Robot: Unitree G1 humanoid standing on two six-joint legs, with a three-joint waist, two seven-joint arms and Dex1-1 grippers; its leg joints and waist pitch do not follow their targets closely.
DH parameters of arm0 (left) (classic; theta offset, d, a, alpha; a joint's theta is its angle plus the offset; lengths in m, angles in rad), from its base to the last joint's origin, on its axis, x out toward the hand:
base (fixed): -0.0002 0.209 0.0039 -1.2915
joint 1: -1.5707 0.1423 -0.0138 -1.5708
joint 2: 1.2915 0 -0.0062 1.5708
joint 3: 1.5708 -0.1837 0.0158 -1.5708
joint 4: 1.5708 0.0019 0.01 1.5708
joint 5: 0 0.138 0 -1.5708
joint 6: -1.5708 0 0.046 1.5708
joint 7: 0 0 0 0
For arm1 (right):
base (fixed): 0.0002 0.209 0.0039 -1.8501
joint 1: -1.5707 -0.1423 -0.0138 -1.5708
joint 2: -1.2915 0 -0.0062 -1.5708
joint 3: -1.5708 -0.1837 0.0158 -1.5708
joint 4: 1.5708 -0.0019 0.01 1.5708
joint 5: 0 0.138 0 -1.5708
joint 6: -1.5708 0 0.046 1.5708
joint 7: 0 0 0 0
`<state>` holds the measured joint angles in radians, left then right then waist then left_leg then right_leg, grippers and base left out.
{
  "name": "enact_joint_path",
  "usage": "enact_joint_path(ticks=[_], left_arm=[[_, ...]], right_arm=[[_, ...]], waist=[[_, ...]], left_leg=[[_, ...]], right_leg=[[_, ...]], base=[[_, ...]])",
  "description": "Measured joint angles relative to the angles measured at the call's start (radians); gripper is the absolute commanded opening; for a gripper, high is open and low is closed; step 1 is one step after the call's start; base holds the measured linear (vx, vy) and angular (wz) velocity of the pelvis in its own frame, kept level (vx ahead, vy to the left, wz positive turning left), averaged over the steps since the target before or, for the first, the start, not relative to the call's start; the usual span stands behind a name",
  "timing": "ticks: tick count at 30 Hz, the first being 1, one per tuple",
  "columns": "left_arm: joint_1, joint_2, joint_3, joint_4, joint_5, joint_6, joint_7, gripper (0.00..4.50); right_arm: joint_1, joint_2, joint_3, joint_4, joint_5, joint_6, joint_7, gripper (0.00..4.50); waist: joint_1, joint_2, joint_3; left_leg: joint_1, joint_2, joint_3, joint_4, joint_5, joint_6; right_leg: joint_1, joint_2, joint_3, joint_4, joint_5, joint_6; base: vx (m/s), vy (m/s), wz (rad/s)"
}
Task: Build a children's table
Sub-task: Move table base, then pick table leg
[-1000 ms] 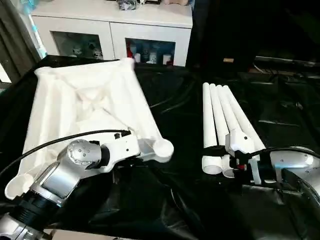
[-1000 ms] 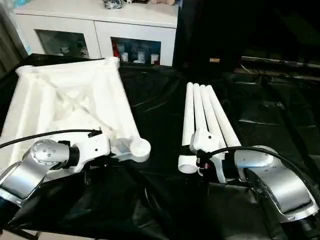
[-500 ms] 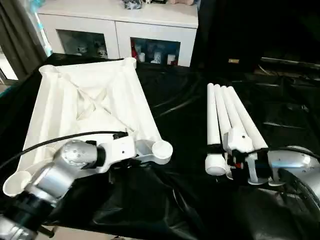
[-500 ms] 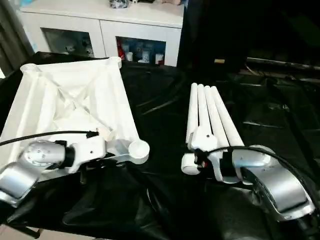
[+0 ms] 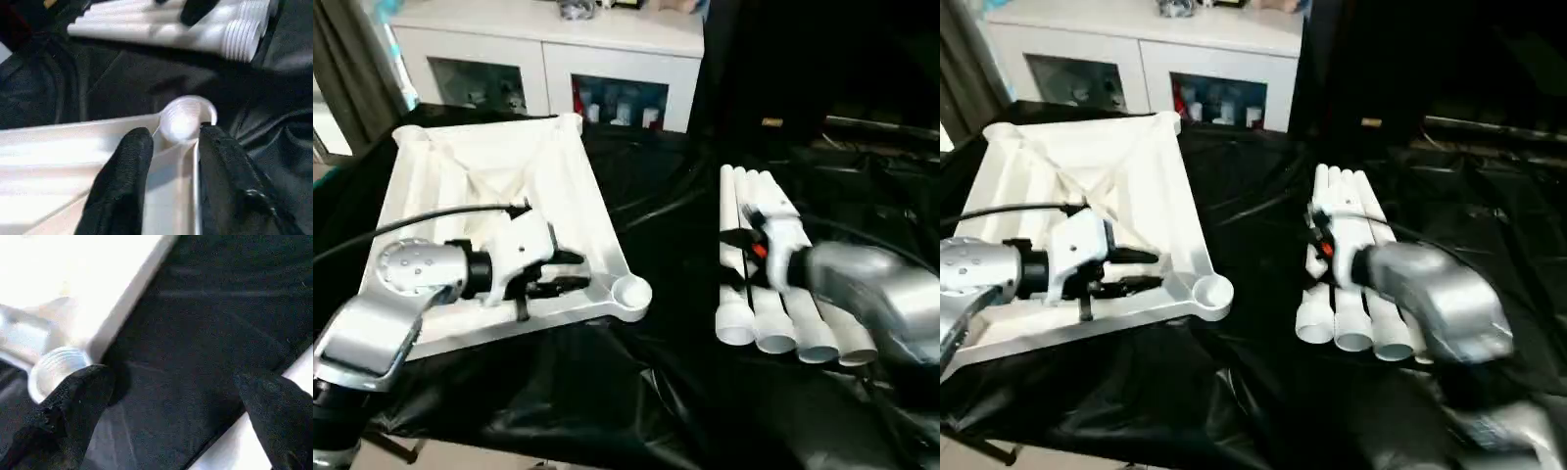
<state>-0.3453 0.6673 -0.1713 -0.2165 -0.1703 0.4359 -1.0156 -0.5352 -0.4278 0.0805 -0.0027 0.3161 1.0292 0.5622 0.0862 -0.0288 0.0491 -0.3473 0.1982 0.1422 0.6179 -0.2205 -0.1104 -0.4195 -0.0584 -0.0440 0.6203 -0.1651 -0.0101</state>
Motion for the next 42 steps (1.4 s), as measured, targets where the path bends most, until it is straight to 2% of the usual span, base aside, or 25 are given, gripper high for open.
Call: enact_joint_path(ticks=[3, 10, 15, 16, 20, 21, 23, 28, 33, 42], left_arm=[[0.006, -0.029, -0.030, -0.029, -0.003, 0.024, 0.019, 2.29], [0.017, -0.054, -0.051, -0.053, -0.028, 0.081, 0.029, 2.89], [0.018, -0.051, -0.057, -0.066, -0.029, 0.097, 0.030, 3.24], [0.018, -0.049, -0.061, -0.072, -0.029, 0.100, 0.030, 3.47], [0.018, -0.044, -0.063, -0.076, -0.030, 0.106, 0.028, 3.61], [0.018, -0.037, -0.066, -0.078, -0.030, 0.109, 0.025, 3.89], [0.020, -0.023, -0.071, -0.084, -0.031, 0.112, 0.019, 3.98], [0.021, -0.020, -0.075, -0.094, -0.033, 0.124, 0.014, 4.42], [0.021, -0.015, -0.083, -0.095, -0.037, 0.128, 0.008, 4.48], [0.028, -0.007, -0.088, -0.116, -0.049, 0.141, -0.001, 4.48]], right_arm=[[-0.050, 0.076, -0.022, 0.046, -0.018, 0.075, -0.089, 4.50], [-0.120, 0.143, -0.074, 0.127, -0.071, 0.192, -0.232, 4.50], [-0.137, 0.184, -0.112, 0.165, -0.096, 0.225, -0.327, 4.50], [-0.137, 0.185, -0.116, 0.165, -0.099, 0.231, -0.339, 4.50], [-0.137, 0.195, -0.133, 0.165, -0.118, 0.249, -0.369, 4.50], [-0.137, 0.202, -0.138, 0.165, -0.120, 0.257, -0.380, 4.50], [-0.136, 0.215, -0.152, 0.165, -0.123, 0.271, -0.390, 4.50], [-0.121, 0.230, -0.159, 0.165, -0.117, 0.304, -0.405, 4.50], [-0.112, 0.240, -0.159, 0.171, -0.119, 0.314, -0.414, 4.50], [-0.116, 0.246, -0.161, 0.219, -0.120, 0.312, -0.421, 4.50]], waist=[[-0.001, -0.002, 0.000], [-0.002, -0.009, 0.005], [-0.005, -0.009, 0.005], [-0.004, -0.009, 0.005], [-0.005, -0.009, 0.005], [-0.006, -0.009, 0.005], [-0.009, -0.009, 0.005], [-0.014, -0.008, 0.006], [-0.025, -0.008, 0.006], [-0.028, -0.008, 0.006]], left_leg=[[0.000, 0.000, 0.000, 0.000, 0.000, -0.001], [0.000, 0.001, 0.000, 0.000, 0.002, -0.004], [0.000, 0.001, 0.000, 0.000, 0.003, -0.005], [0.000, 0.001, 0.000, 0.000, 0.003, -0.005], [0.000, 0.001, 0.001, 0.000, 0.003, -0.005], [0.000, 0.001, 0.000, 0.000, 0.003, -0.006], [0.000, 0.001, 0.000, 0.000, 0.003, -0.006], [0.000, 0.001, 0.000, 0.000, 0.004, -0.006], [0.001, 0.001, 0.000, 0.000, 0.004, -0.007], [0.001, 0.001, 0.000, 0.000, 0.004, -0.007]], right_leg=[[-0.001, 0.000, 0.000, 0.001, 0.000, 0.000], [-0.001, 0.000, 0.000, 0.004, -0.001, 0.000], [-0.002, 0.000, 0.000, 0.004, -0.001, 0.001], [-0.002, 0.000, 0.000, 0.005, -0.001, 0.001], [-0.002, 0.000, 0.000, 0.005, -0.001, 0.001], [-0.002, 0.000, 0.000, 0.005, -0.001, 0.001], [-0.002, 0.000, 0.000, 0.005, -0.001, 0.001], [-0.002, 0.000, 0.000, 0.006, -0.001, 0.000], [-0.002, 0.000, 0.000, 0.006, 0.000, 0.000], [-0.002, 0.000, 0.000, 0.006, -0.001, 0.000]], base=[[0.000, 0.000, 0.00], [0.000, 0.000, 0.00], [0.000, 0.000, 0.00], [0.000, 0.000, 0.00], [0.000, 0.000, 0.00], [0.000, 0.000, 0.00], [0.000, 0.000, 0.00], [0.000, 0.000, 0.00], [0.000, 0.000, 0.00], [0.000, 0.000, 0.00]])
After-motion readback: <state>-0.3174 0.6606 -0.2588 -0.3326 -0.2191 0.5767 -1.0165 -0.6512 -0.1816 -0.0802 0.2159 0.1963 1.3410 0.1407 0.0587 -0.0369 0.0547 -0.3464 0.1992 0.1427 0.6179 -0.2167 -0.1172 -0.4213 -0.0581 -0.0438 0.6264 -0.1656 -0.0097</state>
